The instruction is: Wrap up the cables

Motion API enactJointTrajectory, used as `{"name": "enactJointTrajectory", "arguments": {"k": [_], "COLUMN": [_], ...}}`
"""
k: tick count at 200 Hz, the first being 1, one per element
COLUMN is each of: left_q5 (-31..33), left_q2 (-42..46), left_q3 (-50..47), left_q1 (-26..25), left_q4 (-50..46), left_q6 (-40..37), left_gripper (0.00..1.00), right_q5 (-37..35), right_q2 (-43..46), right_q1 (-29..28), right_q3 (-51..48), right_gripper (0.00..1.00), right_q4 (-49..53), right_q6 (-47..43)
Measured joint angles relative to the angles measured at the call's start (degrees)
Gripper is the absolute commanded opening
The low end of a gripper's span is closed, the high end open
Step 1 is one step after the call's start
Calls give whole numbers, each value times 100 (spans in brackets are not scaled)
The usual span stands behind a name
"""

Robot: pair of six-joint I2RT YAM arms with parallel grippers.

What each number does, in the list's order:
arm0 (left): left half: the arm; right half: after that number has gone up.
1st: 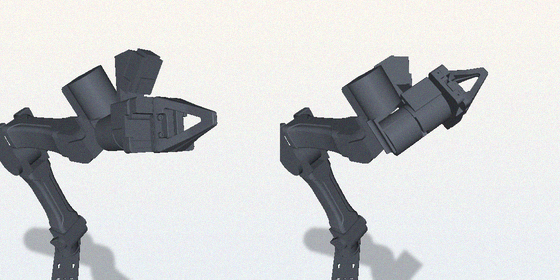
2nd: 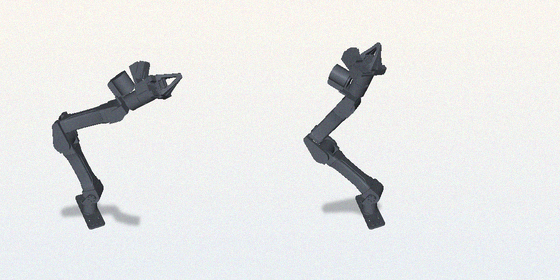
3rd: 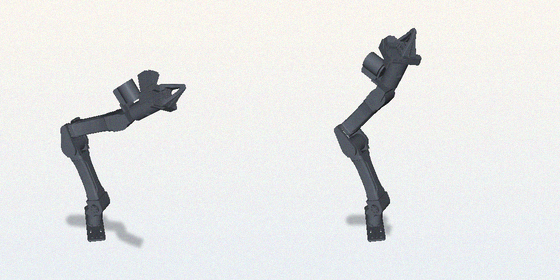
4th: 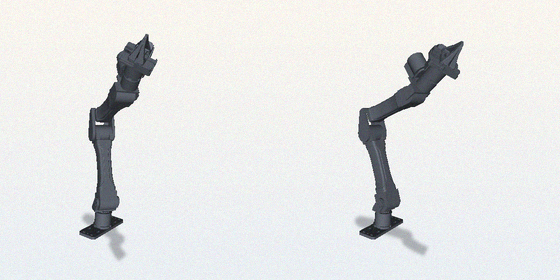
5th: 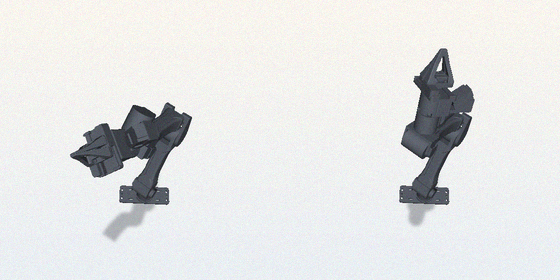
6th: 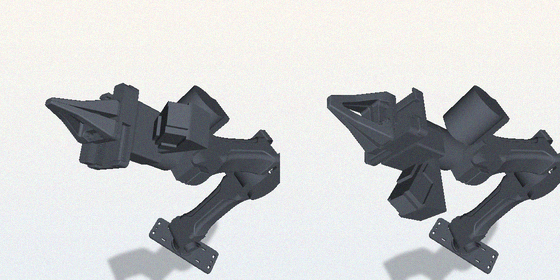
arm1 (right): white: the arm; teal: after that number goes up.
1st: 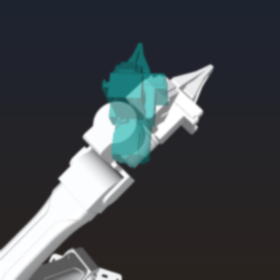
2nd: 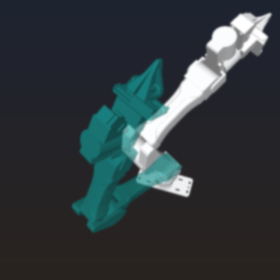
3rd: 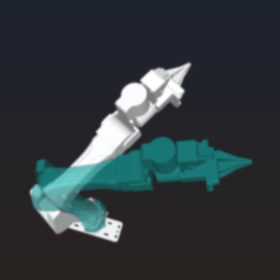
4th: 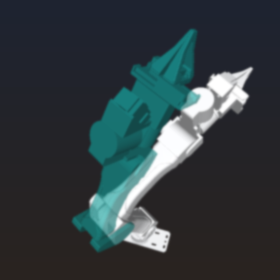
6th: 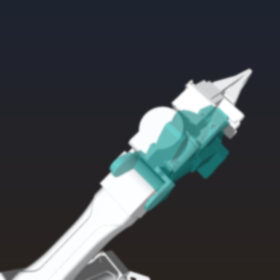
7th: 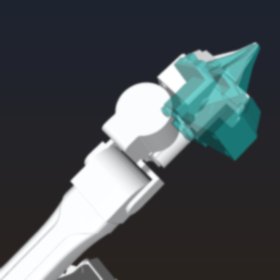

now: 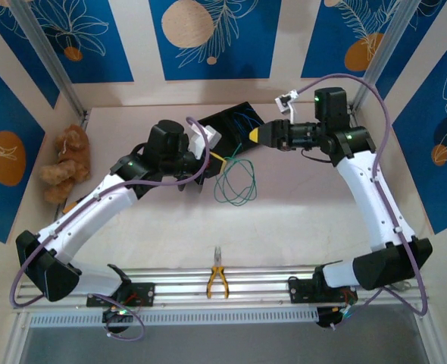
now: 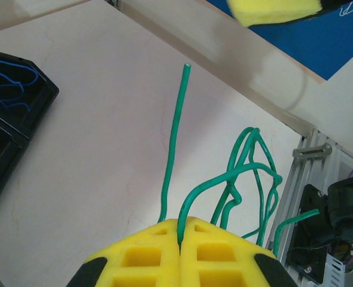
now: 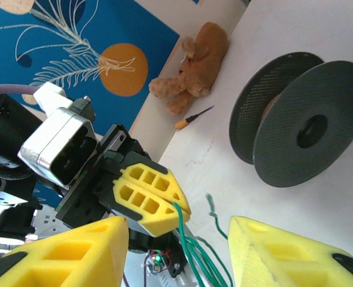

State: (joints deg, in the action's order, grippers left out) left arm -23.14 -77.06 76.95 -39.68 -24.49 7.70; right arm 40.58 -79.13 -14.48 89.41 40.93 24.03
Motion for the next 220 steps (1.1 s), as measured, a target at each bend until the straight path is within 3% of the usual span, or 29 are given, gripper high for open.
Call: {"name": "enactJointTrajectory", "arguments": {"k": [58, 103, 125, 152, 172, 193, 220], "left_q5": [-44, -44, -44, -42, -42, -31, 116], "left_q2": [-87, -87, -87, -85, -68, 55, 411], "left_q3": [7, 4, 4, 2, -4, -74, -195], "left_q1": [-76, -87, -92, -92, -96, -96, -98], "left_q4": [2, 7, 9, 11, 11, 17, 61], "left_q6": [-44, -61, -61, -59, -59, -59, -57], "left_gripper": [0, 0, 0, 0, 0, 0, 0], "right_q5": [-476, -859, -975, -1075, -1268, -1650, -2365], "right_q2": [-542, -597, -678, -758, -767, -767, -758], "right_q1": [-660, -791, -793, -846, -839, -619, 323], "right_q3": [188, 188, 188, 190, 199, 227, 160], "right_gripper": [43, 36, 28, 0, 0, 0, 0], "right_q4": [348, 531, 590, 638, 691, 831, 1016], "right_q6": [-50, -61, -61, -59, -96, -76, 46]}}
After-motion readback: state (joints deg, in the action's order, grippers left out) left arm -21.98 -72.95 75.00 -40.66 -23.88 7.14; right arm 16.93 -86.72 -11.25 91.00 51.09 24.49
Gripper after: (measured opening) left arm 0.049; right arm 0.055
